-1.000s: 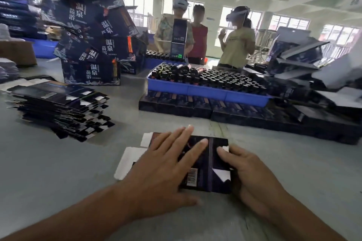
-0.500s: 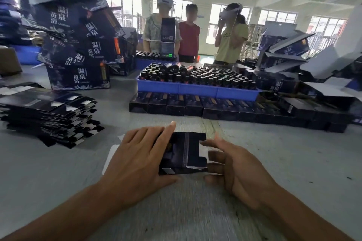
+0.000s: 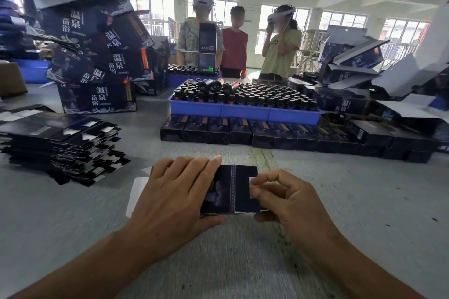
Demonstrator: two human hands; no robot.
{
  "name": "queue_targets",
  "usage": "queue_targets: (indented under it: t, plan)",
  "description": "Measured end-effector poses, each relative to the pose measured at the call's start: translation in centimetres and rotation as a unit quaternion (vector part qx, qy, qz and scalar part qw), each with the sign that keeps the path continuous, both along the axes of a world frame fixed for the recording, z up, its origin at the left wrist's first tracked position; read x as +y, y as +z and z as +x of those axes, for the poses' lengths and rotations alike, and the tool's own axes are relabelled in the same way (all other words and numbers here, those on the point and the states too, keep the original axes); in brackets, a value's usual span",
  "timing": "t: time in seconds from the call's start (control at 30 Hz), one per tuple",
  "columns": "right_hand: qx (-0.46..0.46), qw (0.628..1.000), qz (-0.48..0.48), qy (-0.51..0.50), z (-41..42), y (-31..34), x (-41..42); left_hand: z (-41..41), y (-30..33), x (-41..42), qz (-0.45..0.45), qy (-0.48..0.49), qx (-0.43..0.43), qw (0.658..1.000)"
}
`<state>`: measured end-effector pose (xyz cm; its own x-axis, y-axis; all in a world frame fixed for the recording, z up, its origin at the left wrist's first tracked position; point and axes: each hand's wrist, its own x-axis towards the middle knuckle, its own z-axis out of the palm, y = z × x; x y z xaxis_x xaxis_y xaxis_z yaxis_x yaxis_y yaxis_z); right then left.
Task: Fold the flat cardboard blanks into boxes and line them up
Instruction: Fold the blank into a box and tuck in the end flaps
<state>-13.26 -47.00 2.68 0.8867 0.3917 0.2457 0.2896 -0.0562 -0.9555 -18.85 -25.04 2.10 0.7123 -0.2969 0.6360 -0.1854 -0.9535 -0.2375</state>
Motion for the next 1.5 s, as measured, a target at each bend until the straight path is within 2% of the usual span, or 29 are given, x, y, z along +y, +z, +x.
queue_targets:
  t: [0.27, 0.63, 1.0, 1.5]
  plan:
    - [-0.027, 0.999, -0.006, 0.046, -0.9, 0.3, 0.6, 0.0, -0.3, -0.2, -0.006, -0.056, -0.004, 0.998]
    - [-0.089, 0.995, -0.041, -0.004, -0.9, -0.2, 0.3, -0.2, -0.1, -0.3, -0.021, -0.105, -0.029, 0.994]
    - [-0.166, 0.983, -0.07, -0.038, -1.2, 0.2, 0.2, -0.2, 0.1, -0.8, 0.016, -0.087, -0.045, 0.995]
    - [-0.222, 0.971, -0.075, -0.045, -1.4, 0.3, 0.0, -0.4, 0.1, -0.7, -0.053, -0.131, -0.034, 0.989]
